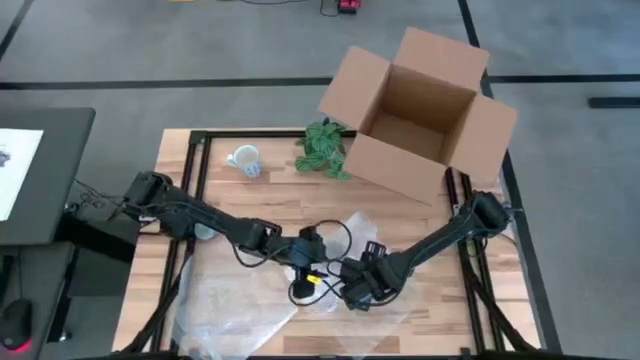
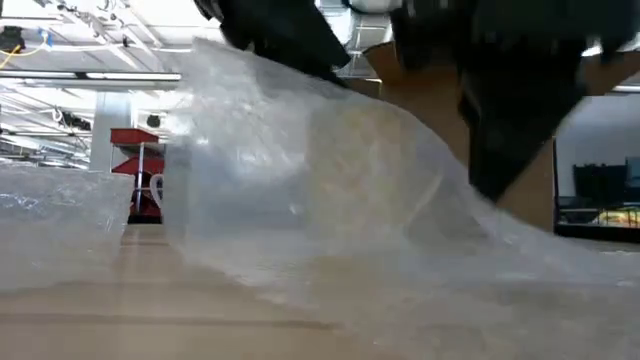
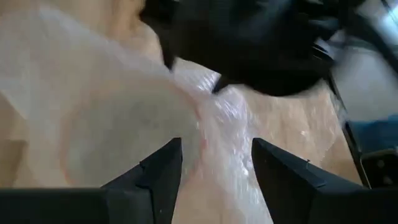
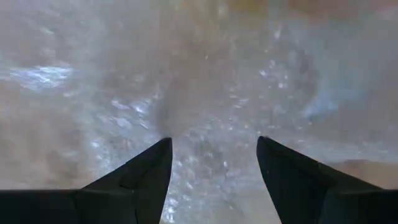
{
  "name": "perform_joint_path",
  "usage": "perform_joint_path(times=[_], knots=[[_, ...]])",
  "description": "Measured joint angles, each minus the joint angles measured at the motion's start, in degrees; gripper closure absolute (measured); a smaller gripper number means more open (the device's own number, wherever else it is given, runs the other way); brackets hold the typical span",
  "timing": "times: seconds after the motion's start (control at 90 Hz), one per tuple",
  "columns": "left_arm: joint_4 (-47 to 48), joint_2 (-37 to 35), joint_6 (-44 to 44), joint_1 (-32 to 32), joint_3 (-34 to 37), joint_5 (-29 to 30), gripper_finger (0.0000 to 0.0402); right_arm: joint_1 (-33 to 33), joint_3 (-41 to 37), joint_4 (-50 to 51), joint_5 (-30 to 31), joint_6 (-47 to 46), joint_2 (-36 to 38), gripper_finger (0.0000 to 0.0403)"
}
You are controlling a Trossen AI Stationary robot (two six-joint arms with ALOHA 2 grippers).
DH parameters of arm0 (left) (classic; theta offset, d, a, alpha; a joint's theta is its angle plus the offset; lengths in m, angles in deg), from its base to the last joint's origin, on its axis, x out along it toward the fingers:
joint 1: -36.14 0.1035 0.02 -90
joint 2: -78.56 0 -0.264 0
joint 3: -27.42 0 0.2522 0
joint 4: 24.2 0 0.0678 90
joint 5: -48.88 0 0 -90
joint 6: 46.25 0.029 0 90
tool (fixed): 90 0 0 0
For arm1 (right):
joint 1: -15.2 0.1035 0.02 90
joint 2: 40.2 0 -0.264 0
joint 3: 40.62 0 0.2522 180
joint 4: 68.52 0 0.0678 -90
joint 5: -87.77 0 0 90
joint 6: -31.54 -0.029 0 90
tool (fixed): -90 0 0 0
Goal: Wrap mug
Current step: Wrap the yellow mug
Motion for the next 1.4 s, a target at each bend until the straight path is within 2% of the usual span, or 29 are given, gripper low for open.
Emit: perform_joint_path(times=[0.078, 0.267, 0.444, 0.644, 0.756, 0.856, 1.0, 1.111, 1.256, 1.4], knots=[[-0.41, 1.39, -0.06, -0.31, -0.02, -1.56, 0.0229, 0.01, -1.68, 0.19, -0.21, -1.98, 0.02, 0.018], [0.15, 0.74, -0.34, -0.3, -0.02, 0.38, 0.0229, 0.52, -0.58, 3.56, -0.23, -2.86, 0.02, 0.018], [0.7, -2.94, 0.96, -0.14, -1.52, 0.99, 0.0229, 1.2, 3.96, 11.59, 0.7, -2.28, 0.02, 0.018], [2.14, -8.22, 2.84, -0.67, -3.04, 1.89, 0.0229, 2.14, 10.53, 20.32, 5.43, -2.18, 2.18, 0.018], [7.38, -11.23, 2.43, -1.58, -3.19, 5.83, 0.0229, 2.64, 13.6, 20.61, 8.91, 1.13, 4.96, 0.018], [15.12, -12.83, 1.35, -3.22, -2.22, 12.04, 0.0229, 2.51, 15.06, 21.15, 11.84, 5.65, 6.21, 0.018], [15.44, -12.69, -2.25, -5.11, 0.85, 17.06, 0.0229, 0.3, 15.68, 16.62, 12.68, 13.06, 6.43, 0.0184], [15.1, -12.64, -6.46, -6.38, 3.02, 19.28, 0.0229, -2.64, 15.61, 8.46, 12.01, 20.87, 6.38, 0.0212], [21.01, -12.71, -10.9, -8.89, 3.54, 25.09, 0.0229, -6.38, 15.65, 0.03, 2.55, 28.68, 6.38, 0.0287], [27.13, -12.65, -15.97, -10.53, 3.61, 30.34, 0.0229, -10.05, 15.77, -2.45, -5.24, 30.66, 3.48, 0.0372]])
